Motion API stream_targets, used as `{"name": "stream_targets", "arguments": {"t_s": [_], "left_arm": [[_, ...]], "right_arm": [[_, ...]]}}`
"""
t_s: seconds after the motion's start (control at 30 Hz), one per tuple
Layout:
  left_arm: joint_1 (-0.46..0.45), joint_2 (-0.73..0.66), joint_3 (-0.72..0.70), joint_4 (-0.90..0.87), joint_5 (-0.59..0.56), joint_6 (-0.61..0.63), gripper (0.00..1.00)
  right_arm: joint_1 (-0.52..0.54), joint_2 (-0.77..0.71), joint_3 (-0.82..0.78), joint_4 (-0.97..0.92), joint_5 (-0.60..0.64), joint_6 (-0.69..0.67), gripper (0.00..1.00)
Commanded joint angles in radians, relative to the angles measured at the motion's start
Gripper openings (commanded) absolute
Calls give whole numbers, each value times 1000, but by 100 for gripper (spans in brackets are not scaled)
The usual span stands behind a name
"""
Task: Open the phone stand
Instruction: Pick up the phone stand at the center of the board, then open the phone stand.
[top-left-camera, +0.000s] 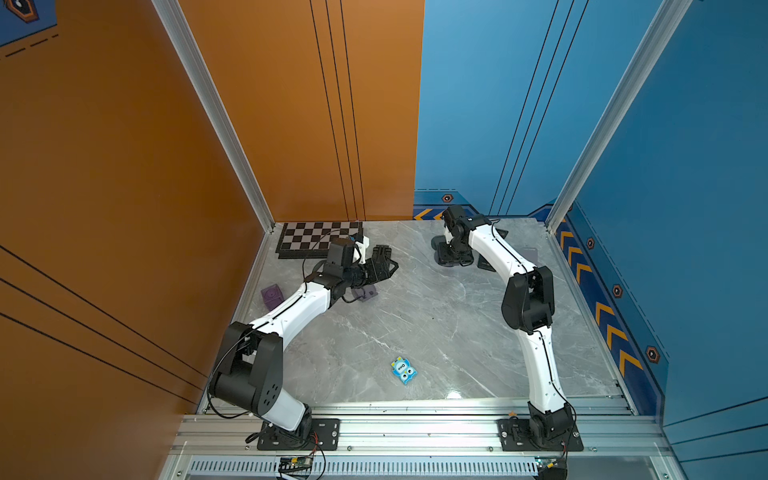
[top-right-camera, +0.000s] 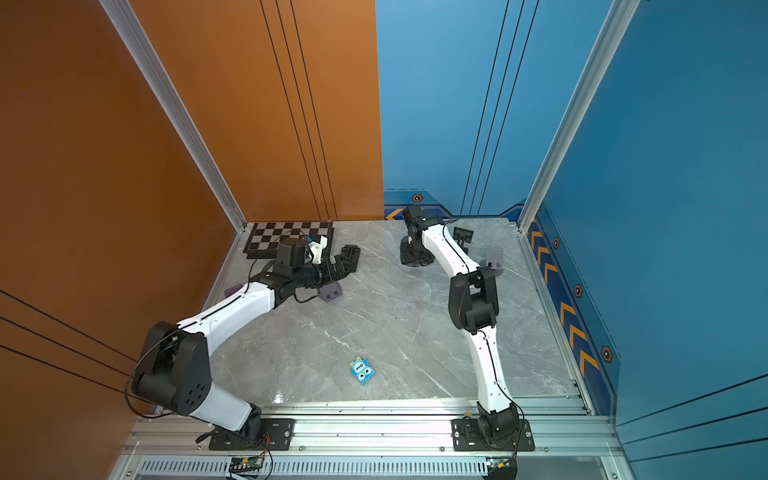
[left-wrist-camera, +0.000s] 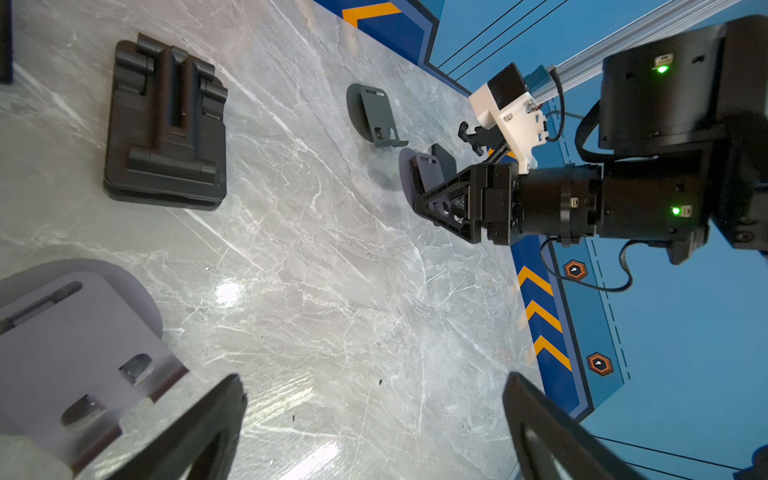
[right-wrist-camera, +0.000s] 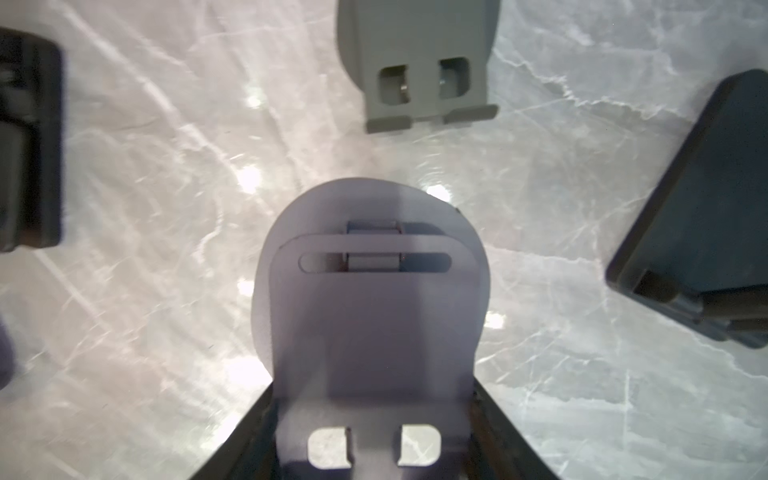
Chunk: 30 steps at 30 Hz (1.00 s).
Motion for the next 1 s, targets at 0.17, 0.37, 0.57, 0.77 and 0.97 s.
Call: {"name": "stream_targets", "arguments": {"t_s": [0.17, 0.37, 0.57, 0.77, 0.97], "left_arm": [[4, -73, -83, 82, 60, -39, 99], [2, -97, -111, 117, 67, -59, 89], [6, -115, -122, 132, 72, -70, 59], [8, -131, -130, 137, 64, -65, 58], [13, -129, -136, 138, 58, -63, 58]], "right_arm": [[132, -227, -184, 152, -38, 85, 23], [226, -343, -276, 224, -16, 123, 22], [289, -414, -337, 269, -6, 140, 22], [316, -447, -365, 279, -9, 143, 22], [361, -481, -370, 298, -24, 140, 22]]}}
